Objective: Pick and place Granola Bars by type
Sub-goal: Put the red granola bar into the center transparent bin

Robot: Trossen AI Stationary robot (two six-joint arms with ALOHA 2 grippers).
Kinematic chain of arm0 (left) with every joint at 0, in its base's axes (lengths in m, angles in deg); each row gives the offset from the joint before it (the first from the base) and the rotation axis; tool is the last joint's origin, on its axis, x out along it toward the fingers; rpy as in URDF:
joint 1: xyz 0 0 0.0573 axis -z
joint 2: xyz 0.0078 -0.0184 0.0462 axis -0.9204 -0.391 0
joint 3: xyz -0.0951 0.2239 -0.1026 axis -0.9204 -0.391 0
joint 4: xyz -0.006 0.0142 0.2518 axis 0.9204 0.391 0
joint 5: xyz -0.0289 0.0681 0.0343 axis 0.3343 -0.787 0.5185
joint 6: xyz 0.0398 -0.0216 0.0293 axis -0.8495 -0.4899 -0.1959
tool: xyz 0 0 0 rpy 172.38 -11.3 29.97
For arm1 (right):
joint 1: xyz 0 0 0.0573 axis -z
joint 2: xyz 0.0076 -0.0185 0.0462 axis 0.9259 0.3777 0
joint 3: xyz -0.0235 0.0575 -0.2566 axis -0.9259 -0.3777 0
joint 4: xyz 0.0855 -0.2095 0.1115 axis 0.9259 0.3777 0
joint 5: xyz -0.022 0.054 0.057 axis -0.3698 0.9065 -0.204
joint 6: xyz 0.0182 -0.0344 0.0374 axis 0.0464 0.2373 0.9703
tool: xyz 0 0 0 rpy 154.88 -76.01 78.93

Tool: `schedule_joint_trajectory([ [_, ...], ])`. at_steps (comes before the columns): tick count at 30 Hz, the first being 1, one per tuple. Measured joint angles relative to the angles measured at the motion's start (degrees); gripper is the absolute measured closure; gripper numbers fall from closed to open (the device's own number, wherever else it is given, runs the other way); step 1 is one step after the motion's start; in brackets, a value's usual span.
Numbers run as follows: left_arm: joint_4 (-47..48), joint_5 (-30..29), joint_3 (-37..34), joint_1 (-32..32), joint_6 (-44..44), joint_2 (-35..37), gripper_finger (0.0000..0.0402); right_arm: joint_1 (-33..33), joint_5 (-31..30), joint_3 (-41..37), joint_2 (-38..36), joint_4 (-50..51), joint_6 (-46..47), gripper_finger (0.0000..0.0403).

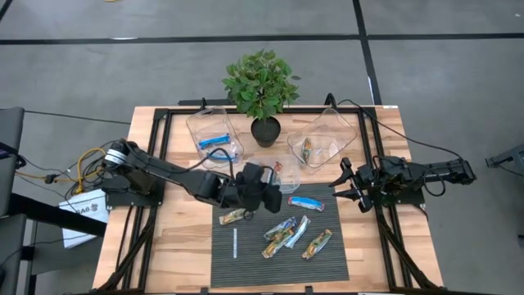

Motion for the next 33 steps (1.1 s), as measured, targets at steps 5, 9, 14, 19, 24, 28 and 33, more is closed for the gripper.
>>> schedule_joint_trajectory([
  [5, -0.4, 0.2, 0.0, -1.0, -0.8, 0.0, 0.0358, 0.0, 0.0, 0.0, 0.0, 0.0, 0.0, 0.0264],
  [9, 0.9, 1.1, 0.0, -2.2, -1.2, 0.0, 0.0358, 0.0, 0.0, 0.0, 0.0, 0.0, 0.0, 0.0261],
  [14, 4.0, 1.7, 0.0, -5.0, -1.9, 0.0, 0.0358, 0.0, 0.0, 0.0, 0.0, 0.0, 0.0, 0.0263],
  [19, 9.6, 3.7, 0.0, -8.7, -1.9, 0.0, 0.0358, 0.0, 0.0, 0.0, 0.0, 0.0, 0.0, 0.0264],
  [24, 15.5, 3.9, 0.0, -12.6, -1.9, -0.1, 0.0358, 0.0, 0.0, 0.0, 0.0, 0.0, 0.0, 0.0261],
  [28, 18.1, 4.8, 0.0, -14.9, -3.2, -0.1, 0.0358, 0.0, 0.0, 0.0, 0.0, 0.0, 0.0, 0.0263],
  [33, 18.1, 5.6, 0.0, -16.1, -5.3, -0.1, 0.0358, 0.0, 0.0, 0.0, 0.0, 0.0, 0.0, 0.0263],
])
